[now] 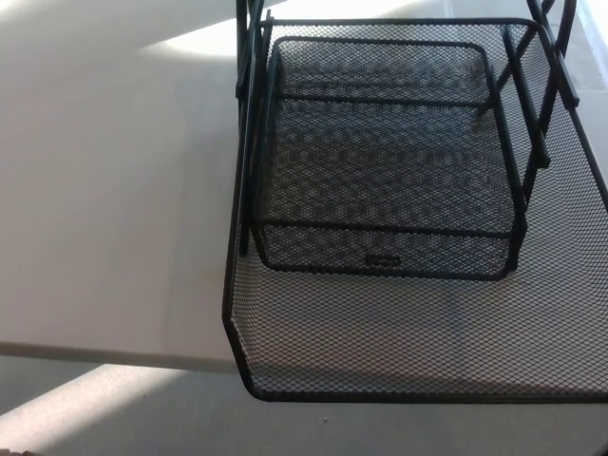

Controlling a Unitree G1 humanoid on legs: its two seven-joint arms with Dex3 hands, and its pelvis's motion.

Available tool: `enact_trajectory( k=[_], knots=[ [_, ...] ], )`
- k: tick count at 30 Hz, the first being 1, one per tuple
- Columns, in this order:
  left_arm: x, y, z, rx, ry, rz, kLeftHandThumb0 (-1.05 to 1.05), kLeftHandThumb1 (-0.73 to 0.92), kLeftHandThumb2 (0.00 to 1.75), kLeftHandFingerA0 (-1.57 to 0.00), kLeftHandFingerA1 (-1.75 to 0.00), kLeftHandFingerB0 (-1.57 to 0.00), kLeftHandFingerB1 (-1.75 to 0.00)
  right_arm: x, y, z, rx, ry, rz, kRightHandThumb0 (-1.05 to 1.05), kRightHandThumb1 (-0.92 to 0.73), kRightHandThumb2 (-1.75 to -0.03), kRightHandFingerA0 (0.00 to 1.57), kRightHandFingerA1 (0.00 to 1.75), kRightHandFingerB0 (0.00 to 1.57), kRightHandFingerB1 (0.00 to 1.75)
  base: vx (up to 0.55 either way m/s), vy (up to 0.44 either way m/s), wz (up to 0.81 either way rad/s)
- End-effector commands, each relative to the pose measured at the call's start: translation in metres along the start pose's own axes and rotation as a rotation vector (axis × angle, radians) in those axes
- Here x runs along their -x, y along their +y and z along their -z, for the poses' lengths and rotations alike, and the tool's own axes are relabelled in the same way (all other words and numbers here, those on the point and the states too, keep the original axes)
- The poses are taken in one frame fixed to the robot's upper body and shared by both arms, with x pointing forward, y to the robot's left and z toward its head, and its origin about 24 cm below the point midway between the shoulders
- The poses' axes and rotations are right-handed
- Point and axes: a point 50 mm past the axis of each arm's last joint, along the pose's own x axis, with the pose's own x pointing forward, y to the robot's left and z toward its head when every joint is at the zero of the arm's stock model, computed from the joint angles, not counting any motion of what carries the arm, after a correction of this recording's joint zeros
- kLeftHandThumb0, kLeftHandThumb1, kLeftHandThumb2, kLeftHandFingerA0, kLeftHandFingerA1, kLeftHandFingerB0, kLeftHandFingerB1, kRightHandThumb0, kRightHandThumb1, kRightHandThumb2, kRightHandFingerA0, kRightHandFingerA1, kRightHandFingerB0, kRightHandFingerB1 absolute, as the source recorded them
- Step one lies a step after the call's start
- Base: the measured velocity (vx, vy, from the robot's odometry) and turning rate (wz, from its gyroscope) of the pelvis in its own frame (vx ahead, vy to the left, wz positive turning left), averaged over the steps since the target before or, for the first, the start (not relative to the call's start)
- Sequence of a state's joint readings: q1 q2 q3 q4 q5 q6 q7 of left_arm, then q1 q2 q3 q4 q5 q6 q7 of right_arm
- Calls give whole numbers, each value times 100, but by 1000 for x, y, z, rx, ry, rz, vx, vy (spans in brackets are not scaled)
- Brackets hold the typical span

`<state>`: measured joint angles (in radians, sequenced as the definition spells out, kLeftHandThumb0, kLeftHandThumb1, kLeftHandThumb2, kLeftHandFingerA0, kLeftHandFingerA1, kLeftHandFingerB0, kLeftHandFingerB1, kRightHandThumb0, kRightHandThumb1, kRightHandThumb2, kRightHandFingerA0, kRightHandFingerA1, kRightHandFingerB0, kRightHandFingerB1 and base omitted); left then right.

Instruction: A balck drawer is kept on the middle of the table and the robot uses its right hand to push it back away from the robot

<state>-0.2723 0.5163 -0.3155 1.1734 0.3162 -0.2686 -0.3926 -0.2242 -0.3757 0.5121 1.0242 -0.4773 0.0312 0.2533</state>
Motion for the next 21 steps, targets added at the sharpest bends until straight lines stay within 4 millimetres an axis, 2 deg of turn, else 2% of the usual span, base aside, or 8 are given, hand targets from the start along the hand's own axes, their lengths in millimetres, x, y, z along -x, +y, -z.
enact_trajectory(
  k=[1,2,3,6,10,13,15,21],
  knots=[
    [5,6,5,-36,13,9,-56,72,63,-45,-38,-31,-32,10,0,11,78,-1,33,-57,-61,-99,38,55,23,47,0,0,0],
    [5,7,5,-36,12,8,-56,72,63,-45,-38,-31,-32,13,0,10,92,-13,44,-57,-61,-99,38,55,23,47,0,0,0],
    [5,7,6,-34,13,7,-56,72,63,-44,-38,-30,-32,20,0,9,90,-46,61,-55,-73,-63,47,41,36,35,0,0,0],
    [6,8,6,-22,12,3,-56,72,62,-45,-38,-30,-32,43,0,4,78,-147,91,-54,-77,-63,48,41,36,35,0,0,0],
    [6,9,6,-22,14,2,-56,74,62,-48,-38,-33,-33,98,0,-13,47,-362,83,-54,-76,-63,48,40,35,33,0,0,0],
    [6,8,6,-23,11,6,-56,71,63,-45,-37,-32,-33,125,1,-25,76,-477,86,-54,-77,-63,47,39,35,33,0,0,0],
    [5,8,4,-26,11,8,-55,75,62,-47,-37,-34,-33,157,5,-41,102,-608,74,-59,-73,-64,45,38,34,33,0,0,0],
    [5,8,5,-12,10,7,-56,71,62,-47,-38,-33,-33,196,9,-61,168,-759,73,-57,-73,-63,48,39,35,34,0,0,0]
  ],
)
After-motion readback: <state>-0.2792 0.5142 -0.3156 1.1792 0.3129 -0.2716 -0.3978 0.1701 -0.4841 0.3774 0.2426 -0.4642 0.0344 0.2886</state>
